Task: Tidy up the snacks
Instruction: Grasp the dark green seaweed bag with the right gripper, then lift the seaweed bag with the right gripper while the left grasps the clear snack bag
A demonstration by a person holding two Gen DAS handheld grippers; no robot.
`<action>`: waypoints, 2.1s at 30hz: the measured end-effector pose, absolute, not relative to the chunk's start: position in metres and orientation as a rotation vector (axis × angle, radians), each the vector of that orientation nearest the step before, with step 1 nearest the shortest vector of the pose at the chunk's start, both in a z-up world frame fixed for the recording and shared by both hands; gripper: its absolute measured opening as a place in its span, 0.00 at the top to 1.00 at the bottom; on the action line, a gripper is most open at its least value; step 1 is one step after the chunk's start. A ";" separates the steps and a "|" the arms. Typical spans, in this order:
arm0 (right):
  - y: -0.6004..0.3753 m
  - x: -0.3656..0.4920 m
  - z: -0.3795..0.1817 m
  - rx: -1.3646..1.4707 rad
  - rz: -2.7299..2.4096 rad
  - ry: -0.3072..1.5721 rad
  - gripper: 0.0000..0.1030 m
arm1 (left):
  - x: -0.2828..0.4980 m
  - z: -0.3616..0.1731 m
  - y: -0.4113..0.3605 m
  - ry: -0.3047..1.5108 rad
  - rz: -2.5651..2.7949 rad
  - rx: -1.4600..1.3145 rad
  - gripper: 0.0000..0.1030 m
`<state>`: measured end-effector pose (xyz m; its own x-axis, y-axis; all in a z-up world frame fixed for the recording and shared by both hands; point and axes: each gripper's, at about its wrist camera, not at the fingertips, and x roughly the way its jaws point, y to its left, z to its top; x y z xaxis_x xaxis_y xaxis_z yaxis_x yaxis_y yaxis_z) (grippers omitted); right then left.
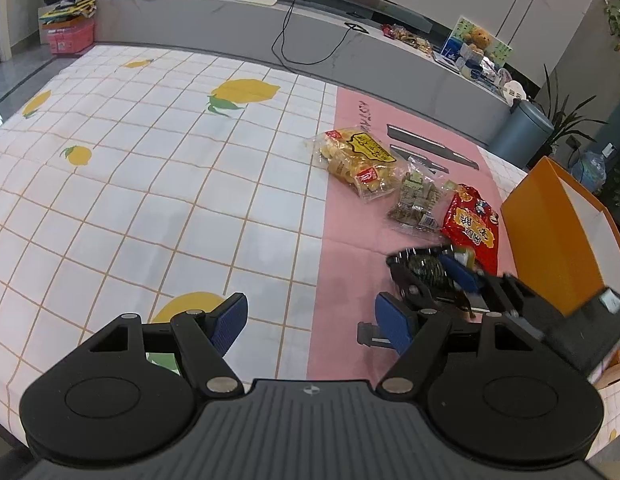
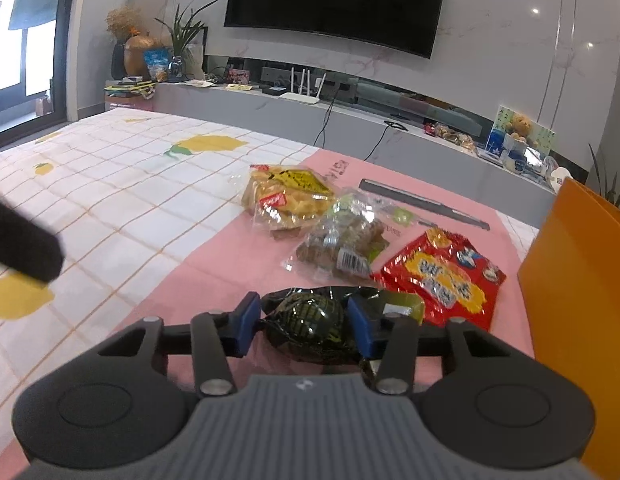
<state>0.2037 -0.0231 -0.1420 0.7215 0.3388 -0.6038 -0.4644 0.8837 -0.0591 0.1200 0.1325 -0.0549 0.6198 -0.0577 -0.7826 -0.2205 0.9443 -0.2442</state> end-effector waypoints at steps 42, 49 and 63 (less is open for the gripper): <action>-0.101 0.189 -0.095 -0.195 0.432 0.664 0.55 | 0.137 -0.048 0.069 0.849 -0.090 -0.229 0.17; -0.110 0.196 -0.104 -0.150 0.407 0.705 0.55 | 0.185 -0.042 0.057 0.849 -0.118 -0.262 0.17; -0.110 0.198 -0.107 -0.148 0.428 0.717 0.55 | 0.269 -0.078 0.037 0.885 -0.035 -0.148 0.26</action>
